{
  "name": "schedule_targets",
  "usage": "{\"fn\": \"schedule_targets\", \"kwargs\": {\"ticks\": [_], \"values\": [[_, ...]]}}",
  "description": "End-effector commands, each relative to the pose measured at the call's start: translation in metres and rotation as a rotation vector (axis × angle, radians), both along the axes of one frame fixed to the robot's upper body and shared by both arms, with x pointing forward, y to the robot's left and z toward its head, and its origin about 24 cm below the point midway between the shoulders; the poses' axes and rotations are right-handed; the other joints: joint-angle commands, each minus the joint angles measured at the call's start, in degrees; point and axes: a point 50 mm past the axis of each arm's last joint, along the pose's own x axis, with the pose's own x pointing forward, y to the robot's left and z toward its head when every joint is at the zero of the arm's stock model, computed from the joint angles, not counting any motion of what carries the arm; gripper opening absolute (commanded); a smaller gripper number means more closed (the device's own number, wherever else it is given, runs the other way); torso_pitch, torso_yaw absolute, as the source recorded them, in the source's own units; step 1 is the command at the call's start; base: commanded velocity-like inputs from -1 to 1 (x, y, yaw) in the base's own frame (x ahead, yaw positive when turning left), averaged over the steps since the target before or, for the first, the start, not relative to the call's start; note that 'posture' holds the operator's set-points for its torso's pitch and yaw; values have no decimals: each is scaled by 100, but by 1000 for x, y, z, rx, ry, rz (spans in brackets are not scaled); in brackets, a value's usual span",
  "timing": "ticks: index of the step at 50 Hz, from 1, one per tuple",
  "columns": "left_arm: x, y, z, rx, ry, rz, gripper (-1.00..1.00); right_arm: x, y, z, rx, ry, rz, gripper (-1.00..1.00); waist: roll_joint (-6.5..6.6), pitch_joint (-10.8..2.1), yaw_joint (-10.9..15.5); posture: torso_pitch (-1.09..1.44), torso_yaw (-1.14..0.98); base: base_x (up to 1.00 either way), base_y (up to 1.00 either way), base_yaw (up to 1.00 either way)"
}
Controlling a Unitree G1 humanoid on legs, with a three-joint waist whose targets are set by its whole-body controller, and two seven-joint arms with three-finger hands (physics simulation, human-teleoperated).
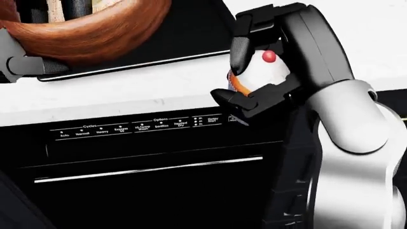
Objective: Pick up the bowl with donut and place it on the tray. Pick up the cupcake and place it on the tray.
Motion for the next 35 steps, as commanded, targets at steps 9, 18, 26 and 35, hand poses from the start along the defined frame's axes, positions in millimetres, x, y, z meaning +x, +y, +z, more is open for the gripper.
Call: {"fn": "schedule_targets", "kwargs": {"ticks": [9, 18, 26, 35], "values": [[-12, 10, 19, -28, -130, 50, -100, -8, 8, 18, -1, -111, 39, -100, 126, 67, 110, 0, 0, 0, 0, 0], [-12, 12, 19, -29, -127, 55, -100, -8, 8, 20, -4, -116, 41, -100, 141, 28, 181, 0, 0, 0, 0, 0], [-12, 13, 14, -32, -119, 56, -100, -7, 9, 19, -2, -113, 40, -100, 113, 13, 154, 0, 0, 12, 0, 0], [-13, 15, 15, -33, -120, 57, -100, -6, 10, 19, -3, -116, 41, -100, 378, 90, 94, 0, 0, 30, 0, 0]]}}
